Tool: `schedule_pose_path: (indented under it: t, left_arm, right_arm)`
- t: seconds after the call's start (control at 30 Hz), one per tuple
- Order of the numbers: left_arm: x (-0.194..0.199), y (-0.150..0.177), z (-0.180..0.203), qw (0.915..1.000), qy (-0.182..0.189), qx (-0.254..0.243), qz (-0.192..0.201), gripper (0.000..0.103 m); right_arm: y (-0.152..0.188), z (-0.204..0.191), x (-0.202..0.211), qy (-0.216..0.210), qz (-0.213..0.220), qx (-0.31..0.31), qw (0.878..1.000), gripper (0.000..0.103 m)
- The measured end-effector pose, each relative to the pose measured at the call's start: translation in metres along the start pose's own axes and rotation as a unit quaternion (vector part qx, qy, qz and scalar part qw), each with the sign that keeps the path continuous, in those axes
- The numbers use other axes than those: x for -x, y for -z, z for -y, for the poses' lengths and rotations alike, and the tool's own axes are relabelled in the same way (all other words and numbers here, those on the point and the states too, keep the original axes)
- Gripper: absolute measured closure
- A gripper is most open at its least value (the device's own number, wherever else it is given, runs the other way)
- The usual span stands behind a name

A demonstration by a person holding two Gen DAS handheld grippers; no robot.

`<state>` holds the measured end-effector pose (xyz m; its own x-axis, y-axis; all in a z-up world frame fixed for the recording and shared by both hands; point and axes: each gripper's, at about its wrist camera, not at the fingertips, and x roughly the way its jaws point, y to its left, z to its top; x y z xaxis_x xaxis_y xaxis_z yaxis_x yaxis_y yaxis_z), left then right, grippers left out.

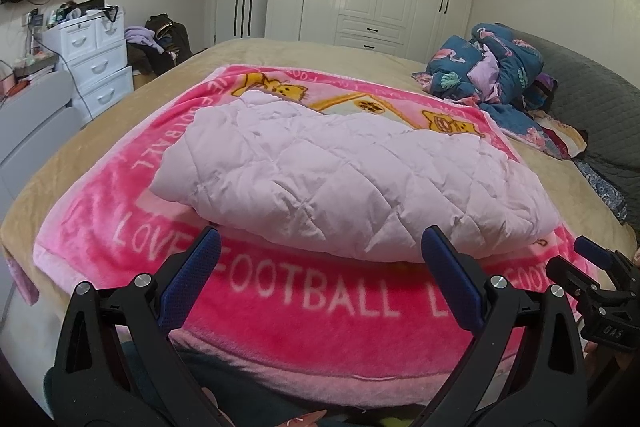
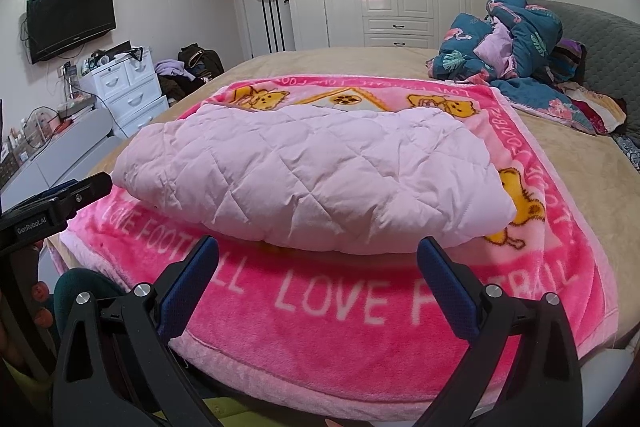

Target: Fold large clothes

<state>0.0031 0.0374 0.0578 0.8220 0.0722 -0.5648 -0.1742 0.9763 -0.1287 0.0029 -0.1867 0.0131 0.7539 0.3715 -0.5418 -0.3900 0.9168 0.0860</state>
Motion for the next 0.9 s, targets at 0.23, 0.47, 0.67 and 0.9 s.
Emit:
schedule_pose_path:
  t: [0.23, 0.47, 0.67, 0.9]
  left_arm:
    - [0.0001, -0.0001, 0.0003, 1.0, 0.0, 0.0, 0.0, 0.009]
    - [0.0012, 0.0002, -0.0004, 1.0, -0.002, 0.0, 0.0, 0.009]
    - [0.0015, -0.0003, -0.0007, 1.0, -0.001, 0.0, 0.0, 0.009]
    - [0.0011, -0.001, -0.0007, 1.0, -0.001, -0.001, 0.001, 0.009]
  right_arm:
    - [0.0, 0.0, 0.0001, -0.001, 0.0, 0.0, 1.0, 0.004]
    - [0.0001, -0.0001, -0.0001, 0.0, 0.0, 0.0, 1.0, 0.004]
    - [0.0007, 0.0002, 0.0007, -0.001, -0.002, -0.001, 1.0, 0.004]
    - [0.001, 0.0001, 0.0021, 0.0, 0.001, 0.0, 1.0, 0.004]
